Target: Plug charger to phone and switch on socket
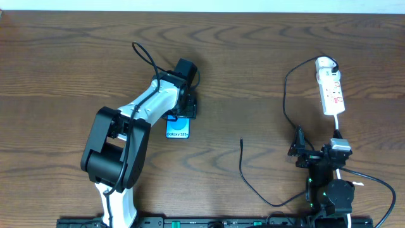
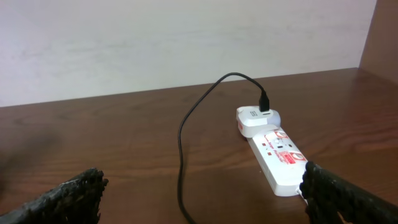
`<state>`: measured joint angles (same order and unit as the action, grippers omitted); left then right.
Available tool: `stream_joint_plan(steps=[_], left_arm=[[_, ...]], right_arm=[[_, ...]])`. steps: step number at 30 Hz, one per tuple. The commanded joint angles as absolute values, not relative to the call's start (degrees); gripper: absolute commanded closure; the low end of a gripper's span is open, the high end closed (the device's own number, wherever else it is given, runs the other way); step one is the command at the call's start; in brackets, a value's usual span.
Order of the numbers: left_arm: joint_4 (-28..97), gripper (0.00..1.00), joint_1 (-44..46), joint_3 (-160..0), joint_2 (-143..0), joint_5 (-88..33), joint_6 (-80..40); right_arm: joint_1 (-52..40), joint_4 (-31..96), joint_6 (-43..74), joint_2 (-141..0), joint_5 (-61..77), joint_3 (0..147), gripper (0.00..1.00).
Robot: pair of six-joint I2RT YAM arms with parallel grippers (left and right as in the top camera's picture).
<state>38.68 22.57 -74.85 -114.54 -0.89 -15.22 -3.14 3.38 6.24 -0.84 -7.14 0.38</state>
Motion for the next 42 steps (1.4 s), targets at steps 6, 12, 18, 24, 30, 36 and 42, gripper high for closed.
stream_joint_plan(steps=[6,12,18,24,30,36,42], left_arm=[[39.77,0.93,22.41,-74.87,-112.90,0.71,-15.11],[39.99,0.93,22.41,-75.44,-112.07,0.71,-15.11],[39.99,0.93,22.41,-76.27,-111.15,0.73,-15.11],[39.99,0.93,22.20,-76.66,-110.45,0.71,-15.09],[40.47,0.93,22.20,-76.90,-109.43,0.69,-15.11],[43.62,0.93,22.15,-78.91,-108.27,0.67,-15.11],[45.93,0.93,21.74,-80.68,-108.20,-2.63,-15.11]], right_arm=[[-3.31,3.53,5.48,-0.38,-6.96,0.30,0.01],[-3.31,3.53,5.48,-0.38,-6.96,0.30,0.01],[-3.31,3.53,5.48,-0.38,-6.98,0.30,0.01],[-3.31,3.53,5.48,-0.38,-6.98,0.30,0.01],[-3.31,3.53,5.48,-0.38,-6.98,0.30,0.01],[-3.31,3.53,5.48,-0.38,-6.98,0.30,0.01],[-3.31,3.53,5.48,-0.38,-6.98,0.30,0.01]])
